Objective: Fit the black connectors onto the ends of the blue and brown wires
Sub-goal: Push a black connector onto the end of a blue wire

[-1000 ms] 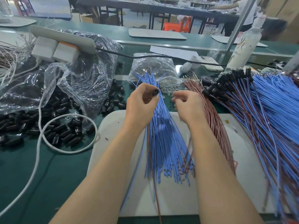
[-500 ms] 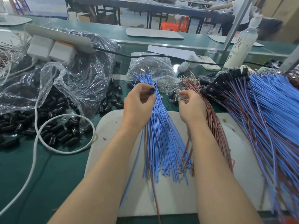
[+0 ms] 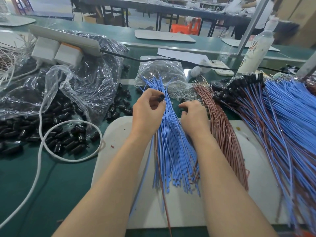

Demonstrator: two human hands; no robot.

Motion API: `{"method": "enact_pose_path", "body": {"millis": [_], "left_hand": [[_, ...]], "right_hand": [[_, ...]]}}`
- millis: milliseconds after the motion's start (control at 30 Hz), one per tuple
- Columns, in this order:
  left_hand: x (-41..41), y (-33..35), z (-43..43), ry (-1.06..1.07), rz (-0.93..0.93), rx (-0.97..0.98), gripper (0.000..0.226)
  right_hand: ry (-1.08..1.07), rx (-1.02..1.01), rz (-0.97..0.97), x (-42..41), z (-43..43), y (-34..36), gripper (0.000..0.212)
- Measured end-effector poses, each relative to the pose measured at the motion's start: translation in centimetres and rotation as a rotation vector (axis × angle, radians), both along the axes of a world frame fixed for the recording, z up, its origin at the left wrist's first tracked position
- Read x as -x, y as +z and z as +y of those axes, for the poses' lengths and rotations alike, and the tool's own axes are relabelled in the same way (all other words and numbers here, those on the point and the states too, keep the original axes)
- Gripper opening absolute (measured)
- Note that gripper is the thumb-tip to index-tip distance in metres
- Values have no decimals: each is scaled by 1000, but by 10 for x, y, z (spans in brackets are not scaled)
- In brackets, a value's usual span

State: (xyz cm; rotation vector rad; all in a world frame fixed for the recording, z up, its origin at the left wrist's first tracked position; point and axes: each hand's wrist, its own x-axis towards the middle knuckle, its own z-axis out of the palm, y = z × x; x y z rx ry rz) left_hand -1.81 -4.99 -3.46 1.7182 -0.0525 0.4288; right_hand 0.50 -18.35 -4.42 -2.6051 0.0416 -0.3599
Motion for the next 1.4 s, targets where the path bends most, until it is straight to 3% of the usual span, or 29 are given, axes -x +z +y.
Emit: {"method": "enact_pose_path", "body": {"millis": [267,500,667,833,1033,1167,1300,1400], "left_hand": [[2,0,0,-1,4,-7,18],[2,0,-1,-4,9,-1,17],[3,1,-1,-5,14,-2,18],[4,2,-1,-5,17,-8,18],[5,3,-1,-1,23,-14,15],[5,3,-1,7,20,-26,14],[5,3,-1,5,17,-24,15],[4,3,-1,3,12,-27,15]], "right_hand": [[-93,-212,-165,2,-2,3,31],[-122,-12,5,1,-6,3,25],[-190,-24,6,-1,-5,2,22],[-269,-160,56,-4,-8,3,26],[-231,-19,31,-2,-10,4,20],[-134,-235,-84,1,-10,6,13],[26,-834,18,4,-6,16,17],[132,-977,35,6,-4,18,20]]}}
